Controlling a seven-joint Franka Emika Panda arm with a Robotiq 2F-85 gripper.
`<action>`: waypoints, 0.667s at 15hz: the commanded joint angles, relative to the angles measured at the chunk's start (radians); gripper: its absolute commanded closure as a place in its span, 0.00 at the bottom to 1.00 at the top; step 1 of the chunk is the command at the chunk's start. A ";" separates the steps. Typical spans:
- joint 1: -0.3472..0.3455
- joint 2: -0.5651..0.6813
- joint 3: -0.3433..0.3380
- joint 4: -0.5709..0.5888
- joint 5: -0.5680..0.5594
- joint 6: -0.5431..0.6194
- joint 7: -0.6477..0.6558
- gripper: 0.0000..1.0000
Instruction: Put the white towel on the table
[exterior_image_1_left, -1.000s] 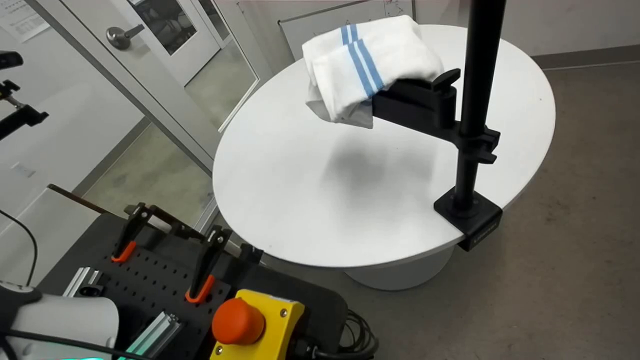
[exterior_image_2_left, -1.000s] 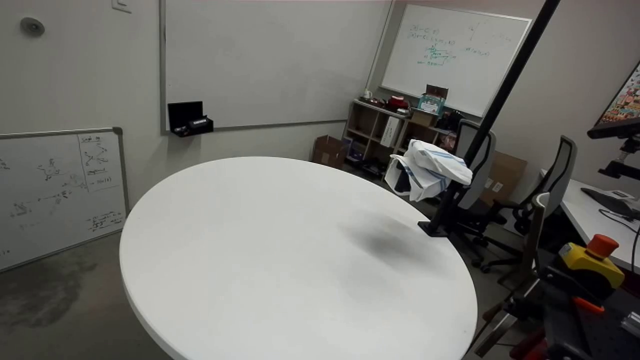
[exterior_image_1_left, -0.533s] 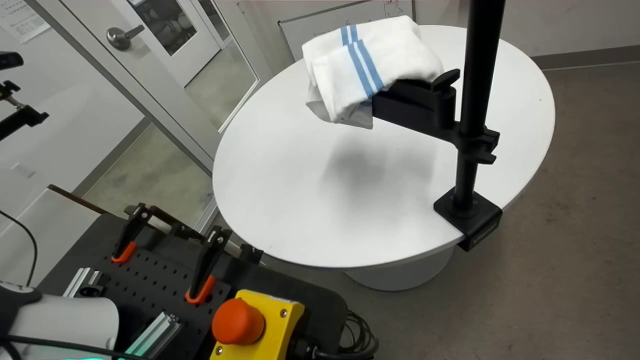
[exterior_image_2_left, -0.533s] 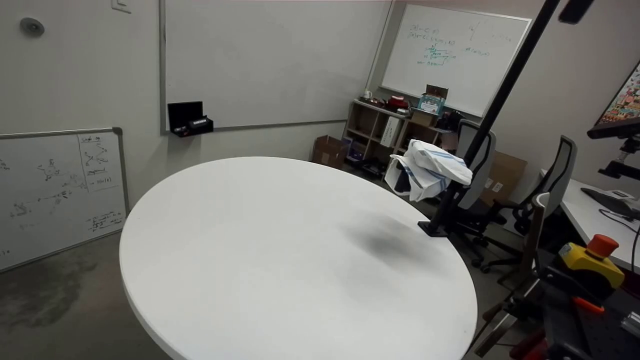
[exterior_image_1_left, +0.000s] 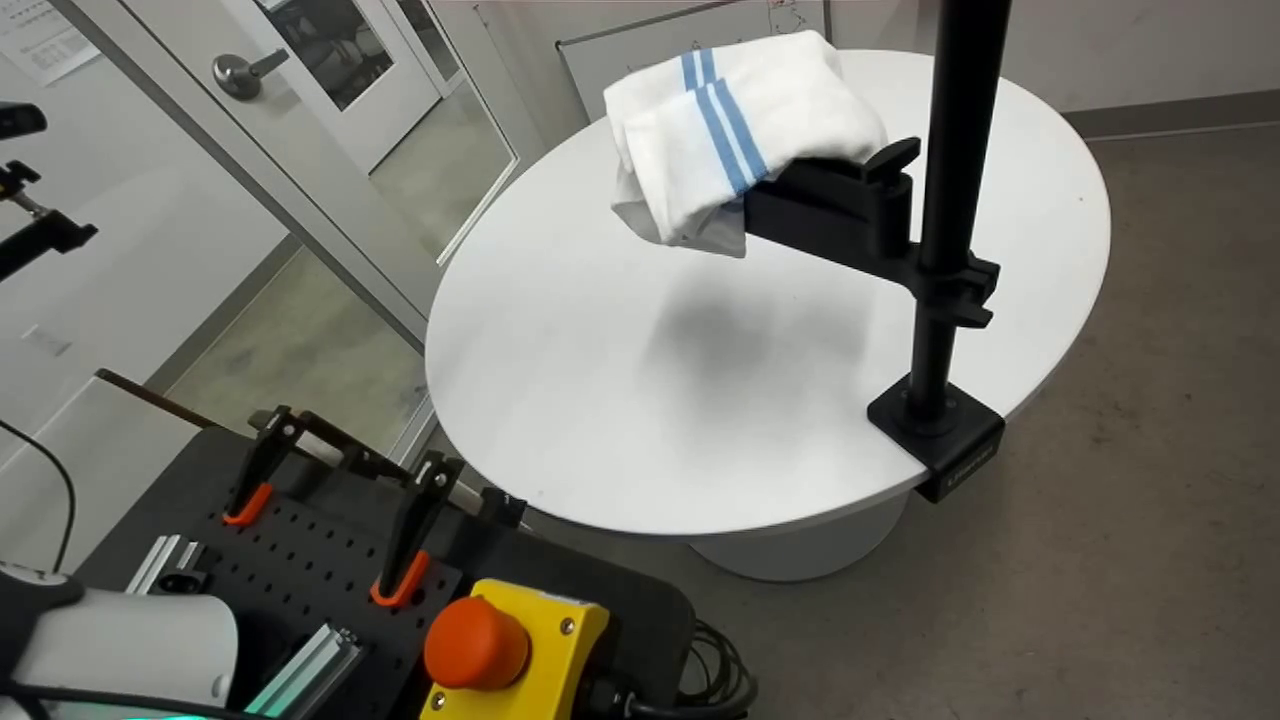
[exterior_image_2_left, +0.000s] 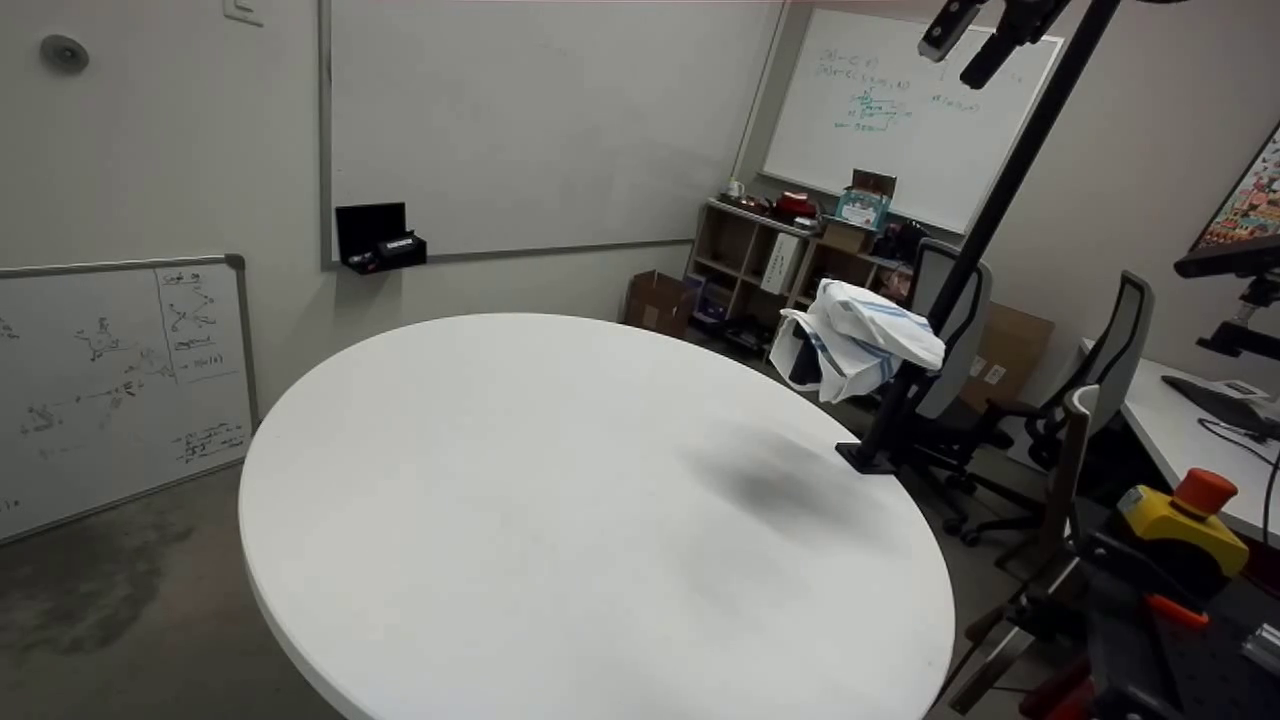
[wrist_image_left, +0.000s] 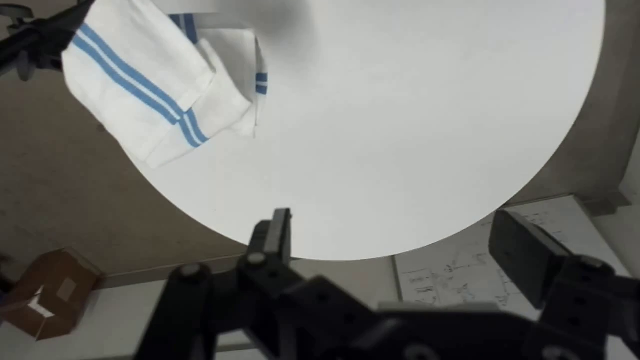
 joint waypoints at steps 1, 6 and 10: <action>-0.067 0.096 0.013 0.054 -0.118 0.058 0.121 0.00; -0.136 0.180 -0.013 0.108 -0.236 0.047 0.258 0.00; -0.124 0.180 -0.051 0.098 -0.252 0.040 0.267 0.00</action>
